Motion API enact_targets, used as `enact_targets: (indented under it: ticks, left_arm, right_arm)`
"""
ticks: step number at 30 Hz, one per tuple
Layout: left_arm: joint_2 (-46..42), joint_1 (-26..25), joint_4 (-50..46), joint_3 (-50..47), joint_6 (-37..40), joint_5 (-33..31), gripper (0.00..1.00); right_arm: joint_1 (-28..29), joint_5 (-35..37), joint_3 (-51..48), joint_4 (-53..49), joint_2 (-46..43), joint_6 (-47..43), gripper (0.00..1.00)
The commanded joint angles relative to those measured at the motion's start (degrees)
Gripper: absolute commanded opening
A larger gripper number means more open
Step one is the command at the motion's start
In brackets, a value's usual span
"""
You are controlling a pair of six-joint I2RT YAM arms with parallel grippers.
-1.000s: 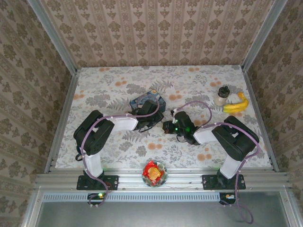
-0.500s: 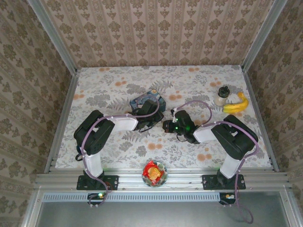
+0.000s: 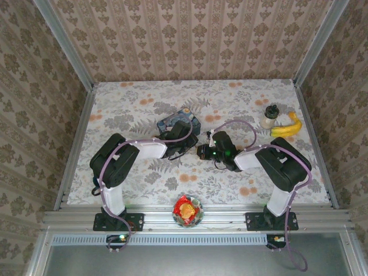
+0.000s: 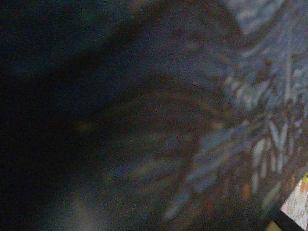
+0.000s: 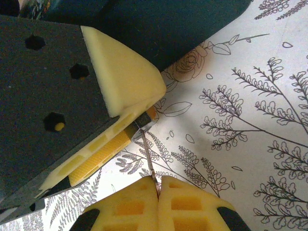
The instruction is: Unlock the padlock with the key
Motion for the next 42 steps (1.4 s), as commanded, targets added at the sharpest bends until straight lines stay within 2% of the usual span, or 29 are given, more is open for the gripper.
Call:
enact_targets:
  ticks: [1, 5, 9, 14, 23, 42]
  left_arm:
    - [1.19, -1.15, -2.99, -1.78, -1.78, 7.94, 0.16]
    - [1.17, -1.05, -3.68, -1.98, -2.77, 11.90, 0.16]
    - [0.08, -1.05, -7.11, -2.13, -3.24, 14.36, 0.15]
    - [-2.81, -1.04, -7.75, -4.20, -5.80, 14.53, 0.15]
    - [-4.56, -0.71, -4.44, -6.43, -11.52, 14.66, 0.15]
    - [-2.02, -0.44, -4.33, -4.77, -12.00, 16.22, 0.16]
  right_arm:
    - [-0.95, -1.76, 2.08, 0.66, 0.69, -0.93, 0.00]
    - [-2.27, -3.03, 1.32, 0.42, -1.29, -0.22, 0.00]
    - [-2.59, -1.92, 0.44, -4.98, -4.81, -0.82, 0.00]
    - [-2.59, -1.48, -2.39, -8.94, -9.00, 0.25, 0.00]
    - [-2.41, -0.77, -7.82, -9.38, -14.60, 3.56, 0.00]
    - [-0.30, -2.41, -4.59, -4.55, -11.25, 3.38, 0.00]
